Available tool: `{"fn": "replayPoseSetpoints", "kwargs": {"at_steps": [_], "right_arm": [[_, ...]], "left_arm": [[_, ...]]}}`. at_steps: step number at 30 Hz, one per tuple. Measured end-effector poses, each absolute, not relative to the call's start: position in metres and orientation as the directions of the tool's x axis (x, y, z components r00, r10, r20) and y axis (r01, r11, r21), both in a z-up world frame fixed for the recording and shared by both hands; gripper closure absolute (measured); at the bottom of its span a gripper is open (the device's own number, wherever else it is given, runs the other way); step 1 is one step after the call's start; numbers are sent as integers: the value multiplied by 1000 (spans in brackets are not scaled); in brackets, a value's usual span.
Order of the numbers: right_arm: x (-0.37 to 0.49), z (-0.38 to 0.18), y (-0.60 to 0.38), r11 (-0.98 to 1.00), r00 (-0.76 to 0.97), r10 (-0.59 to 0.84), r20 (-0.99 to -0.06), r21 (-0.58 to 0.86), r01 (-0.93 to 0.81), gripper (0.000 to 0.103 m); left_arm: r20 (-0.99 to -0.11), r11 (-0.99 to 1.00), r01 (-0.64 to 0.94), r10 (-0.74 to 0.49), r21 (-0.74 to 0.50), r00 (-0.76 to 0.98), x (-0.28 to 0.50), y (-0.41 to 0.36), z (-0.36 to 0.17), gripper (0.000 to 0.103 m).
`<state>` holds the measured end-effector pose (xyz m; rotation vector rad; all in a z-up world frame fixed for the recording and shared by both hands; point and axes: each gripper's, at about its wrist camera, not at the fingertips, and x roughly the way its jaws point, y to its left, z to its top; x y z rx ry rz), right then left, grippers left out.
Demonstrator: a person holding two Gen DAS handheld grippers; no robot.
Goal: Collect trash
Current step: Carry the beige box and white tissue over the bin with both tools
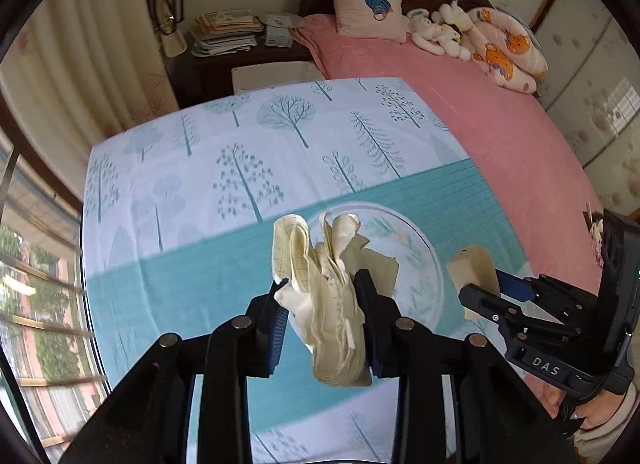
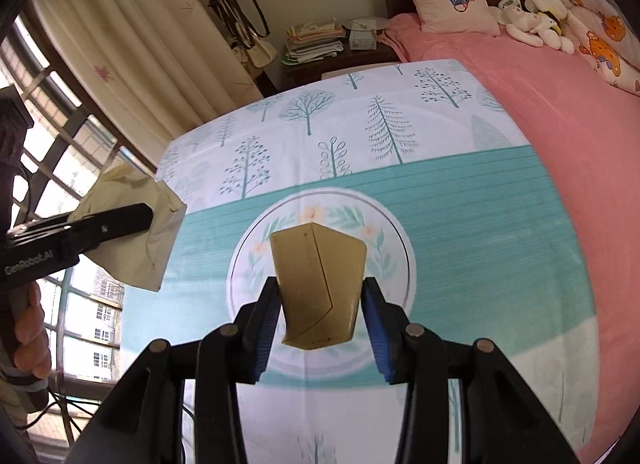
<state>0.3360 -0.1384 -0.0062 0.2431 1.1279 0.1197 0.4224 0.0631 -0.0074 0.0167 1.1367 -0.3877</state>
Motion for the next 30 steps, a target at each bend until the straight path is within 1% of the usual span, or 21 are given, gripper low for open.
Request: {"fn": "replayPoseSetpoints", "kwargs": {"at_steps": [8,16,23,30], "right_arm": [[236,46,-170,962,491,270,-828,256,-98,62],[152,81,-205,954,525,297,-797,227,-195,62],[88,90,-218,941,504,333,-797,244,-235,62],[36,77,-220,934,463,350,-815,266,-237,62]], "left_arm": [[-854,965,190,-248,-178,457,303,50,24,73],[-837,971,106,-238,-215,492,188,20,31,73],[-847,969,89,-245,-231,471,117,3,31,73],[-850,974,130,-224,-184,476,66,-6,33,73]]}}
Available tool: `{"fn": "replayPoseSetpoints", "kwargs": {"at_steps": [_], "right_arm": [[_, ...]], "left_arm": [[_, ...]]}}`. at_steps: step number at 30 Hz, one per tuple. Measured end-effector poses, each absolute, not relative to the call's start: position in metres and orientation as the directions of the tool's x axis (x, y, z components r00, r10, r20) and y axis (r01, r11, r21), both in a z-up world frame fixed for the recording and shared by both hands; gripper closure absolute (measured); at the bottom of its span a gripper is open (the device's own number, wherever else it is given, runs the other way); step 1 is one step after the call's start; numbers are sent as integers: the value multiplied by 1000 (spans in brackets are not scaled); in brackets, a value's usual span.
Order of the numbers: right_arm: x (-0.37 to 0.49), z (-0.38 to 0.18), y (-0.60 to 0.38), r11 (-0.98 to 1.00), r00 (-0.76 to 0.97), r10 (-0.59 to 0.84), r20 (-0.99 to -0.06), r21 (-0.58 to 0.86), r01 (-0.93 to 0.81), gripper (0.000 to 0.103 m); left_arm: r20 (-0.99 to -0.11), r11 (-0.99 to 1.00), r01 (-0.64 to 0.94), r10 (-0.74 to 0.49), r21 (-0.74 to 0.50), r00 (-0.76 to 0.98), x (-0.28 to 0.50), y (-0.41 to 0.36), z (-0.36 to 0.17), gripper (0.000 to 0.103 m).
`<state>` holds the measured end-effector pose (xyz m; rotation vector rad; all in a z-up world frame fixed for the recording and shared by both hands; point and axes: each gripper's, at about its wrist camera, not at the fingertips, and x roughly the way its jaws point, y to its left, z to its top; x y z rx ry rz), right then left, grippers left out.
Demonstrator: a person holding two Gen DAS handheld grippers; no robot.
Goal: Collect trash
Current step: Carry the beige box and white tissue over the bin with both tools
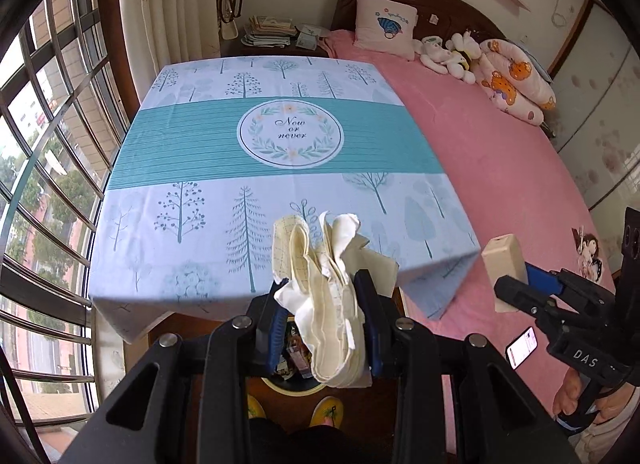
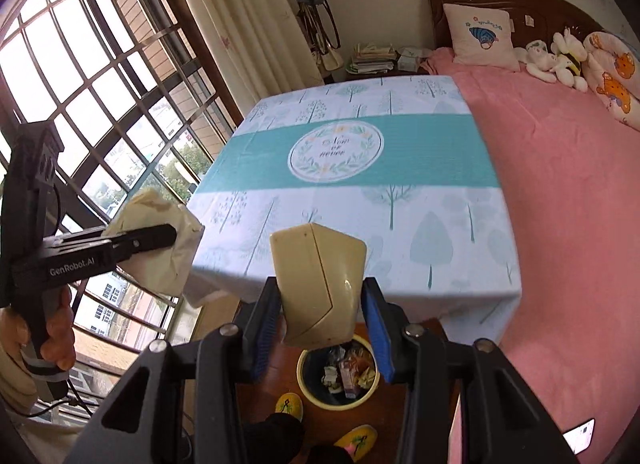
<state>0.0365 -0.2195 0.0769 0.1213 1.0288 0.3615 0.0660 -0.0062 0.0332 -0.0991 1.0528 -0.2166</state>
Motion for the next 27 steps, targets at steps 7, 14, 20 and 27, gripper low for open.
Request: {"fn": "replayPoseSetpoints", "kwargs": {"at_steps": [7,14,20,27], "right_arm": [[6,45,-203,935,390,346,-853,280,-218,62],[-13,-3,-181,949,307,306,-901,265,-169,62],[-28,-76,-167,962,231,271,-934,263,-68,62],[-39,-168,-159,957,184,272,-944,285,46,62]], "left_arm": [[-878,971,181,-219,-155,425,39,-10,6,72],[-923,958,221,-245,-184,296,19,-7,-64,72],[-943,948,243,-257,-204,211,16,0,-138,72],[-949,936,281,-267,-214,165,15,1,-227,72]]}}
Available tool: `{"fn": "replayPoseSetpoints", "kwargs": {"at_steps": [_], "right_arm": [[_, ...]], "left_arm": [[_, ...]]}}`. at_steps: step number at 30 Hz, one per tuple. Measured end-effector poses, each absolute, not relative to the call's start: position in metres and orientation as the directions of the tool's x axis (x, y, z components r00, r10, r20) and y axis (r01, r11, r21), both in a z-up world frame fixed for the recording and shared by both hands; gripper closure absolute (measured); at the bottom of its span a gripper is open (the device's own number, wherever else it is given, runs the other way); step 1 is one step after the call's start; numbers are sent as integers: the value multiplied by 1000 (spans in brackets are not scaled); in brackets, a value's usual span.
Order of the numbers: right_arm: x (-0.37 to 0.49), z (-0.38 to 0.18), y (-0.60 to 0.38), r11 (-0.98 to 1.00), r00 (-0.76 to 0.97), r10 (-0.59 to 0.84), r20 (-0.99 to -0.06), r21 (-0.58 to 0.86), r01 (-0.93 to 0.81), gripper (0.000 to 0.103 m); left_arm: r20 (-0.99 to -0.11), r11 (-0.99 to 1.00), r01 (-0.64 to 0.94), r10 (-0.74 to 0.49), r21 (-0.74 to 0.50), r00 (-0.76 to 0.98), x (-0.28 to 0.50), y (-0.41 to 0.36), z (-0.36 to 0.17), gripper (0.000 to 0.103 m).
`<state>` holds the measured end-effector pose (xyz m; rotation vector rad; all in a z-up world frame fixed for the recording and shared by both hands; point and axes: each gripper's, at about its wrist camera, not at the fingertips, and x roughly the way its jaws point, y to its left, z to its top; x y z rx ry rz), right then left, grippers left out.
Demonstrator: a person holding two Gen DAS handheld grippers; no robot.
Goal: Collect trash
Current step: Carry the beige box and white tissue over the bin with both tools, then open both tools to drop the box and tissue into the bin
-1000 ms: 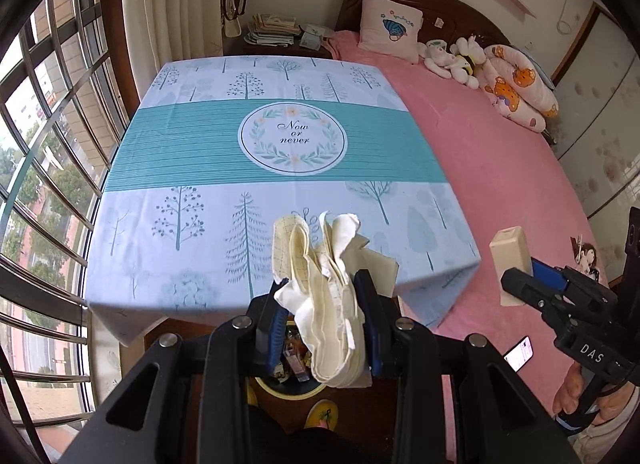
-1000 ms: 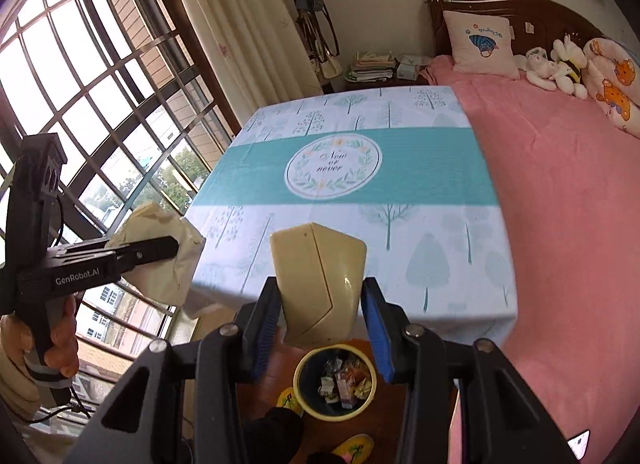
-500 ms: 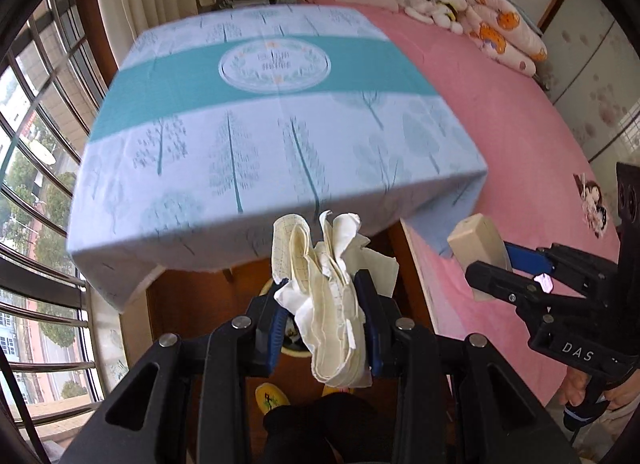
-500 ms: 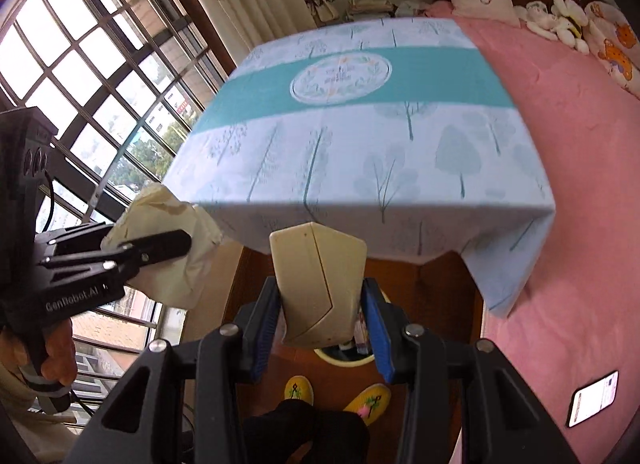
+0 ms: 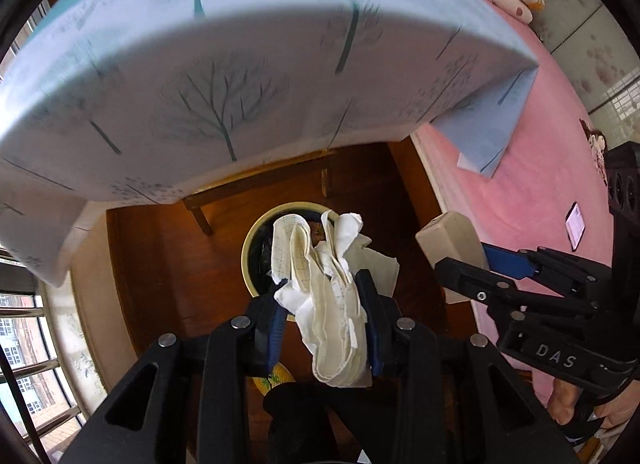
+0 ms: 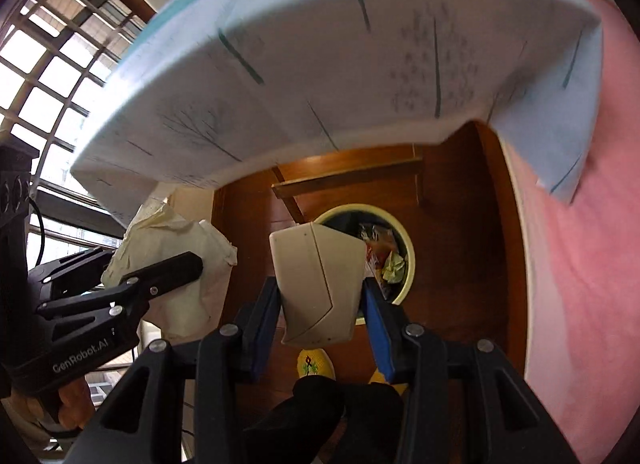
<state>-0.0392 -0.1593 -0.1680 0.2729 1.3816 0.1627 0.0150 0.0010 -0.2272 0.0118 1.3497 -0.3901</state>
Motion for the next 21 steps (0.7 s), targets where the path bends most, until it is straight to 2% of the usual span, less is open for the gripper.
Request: {"fn": "replayPoseSetpoints", "kwargs": {"at_steps": [11,16,19,21], "right_arm": [[-31,-310,-162,944,133,321,-938,328,34,62],[-19,-356,-166,946,111,323,-940,325,8,62],[-16,-376,-166,945,93,327,-940,328,-12,61],[-15,-388,-165,947,86,320,-943,319,-31,61]], "left_arm": [[-942,926,276,-305,-259,140,30,3,-368,69],[-942,920,292,-310,-264,128,30,5,-421,66],[-940,916,298,-316,-269,125,31,7,-442,62],[-941,914,303,-317,-269,121,31,8,-454,50]]}}
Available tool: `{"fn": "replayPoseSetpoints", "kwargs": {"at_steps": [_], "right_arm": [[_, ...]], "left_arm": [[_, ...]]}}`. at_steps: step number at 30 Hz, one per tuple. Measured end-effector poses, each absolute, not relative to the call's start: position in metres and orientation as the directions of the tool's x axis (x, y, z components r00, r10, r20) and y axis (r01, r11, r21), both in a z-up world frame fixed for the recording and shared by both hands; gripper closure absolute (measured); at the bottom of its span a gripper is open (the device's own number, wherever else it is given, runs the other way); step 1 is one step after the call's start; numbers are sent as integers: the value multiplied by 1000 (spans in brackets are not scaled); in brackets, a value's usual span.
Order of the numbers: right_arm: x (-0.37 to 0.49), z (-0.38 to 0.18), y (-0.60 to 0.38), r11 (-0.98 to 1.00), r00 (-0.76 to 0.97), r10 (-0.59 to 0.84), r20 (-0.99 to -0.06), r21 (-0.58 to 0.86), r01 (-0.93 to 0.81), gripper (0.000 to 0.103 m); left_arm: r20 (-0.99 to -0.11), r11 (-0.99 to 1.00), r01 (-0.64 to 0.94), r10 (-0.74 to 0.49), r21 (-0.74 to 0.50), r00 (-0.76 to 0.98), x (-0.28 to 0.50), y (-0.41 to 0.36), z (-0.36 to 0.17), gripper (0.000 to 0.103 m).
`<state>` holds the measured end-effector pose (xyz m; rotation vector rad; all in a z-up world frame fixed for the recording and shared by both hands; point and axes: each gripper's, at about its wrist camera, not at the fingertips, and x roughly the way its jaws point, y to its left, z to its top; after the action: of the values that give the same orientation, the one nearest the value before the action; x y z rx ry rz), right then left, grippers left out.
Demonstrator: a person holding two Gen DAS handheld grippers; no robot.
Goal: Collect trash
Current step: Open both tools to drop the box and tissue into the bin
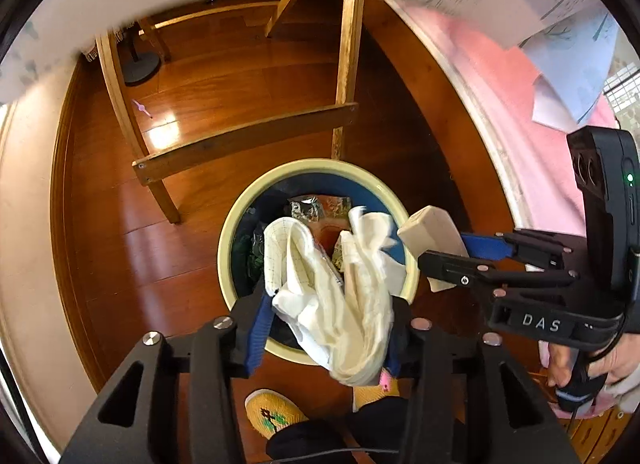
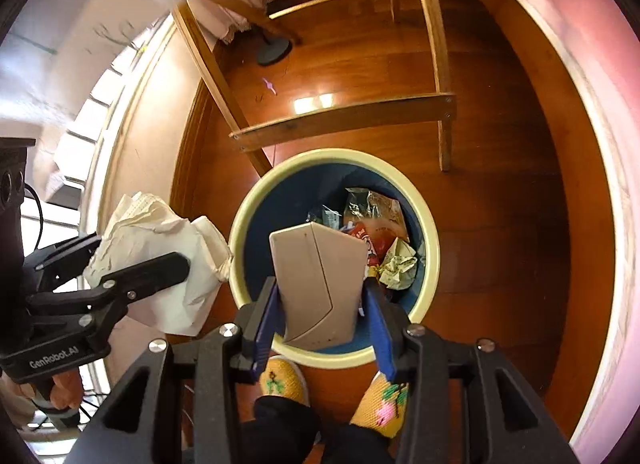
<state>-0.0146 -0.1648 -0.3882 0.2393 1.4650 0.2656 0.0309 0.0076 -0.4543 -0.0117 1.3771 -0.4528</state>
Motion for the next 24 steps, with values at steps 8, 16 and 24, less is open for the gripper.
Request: {"fn": "replayPoseSetpoints", "kwargs": {"at_steps": [8,16,24], "right_arm": [[-19,-421,-169,950,77,307,-948,302,-74,33],[-22,-435,-163,950,100,293,-951,278,-146,26],[-24,-425,-166,951,115,298,-947,285,-119,25]], "left_arm": [[-937,917,297,-318,-265,143,33,14,-479,3],[-929,931,267,-309,-250,205,35,24,-487,1],[-927,935,263,-299,-237,228,34,26,-469,1]]}}
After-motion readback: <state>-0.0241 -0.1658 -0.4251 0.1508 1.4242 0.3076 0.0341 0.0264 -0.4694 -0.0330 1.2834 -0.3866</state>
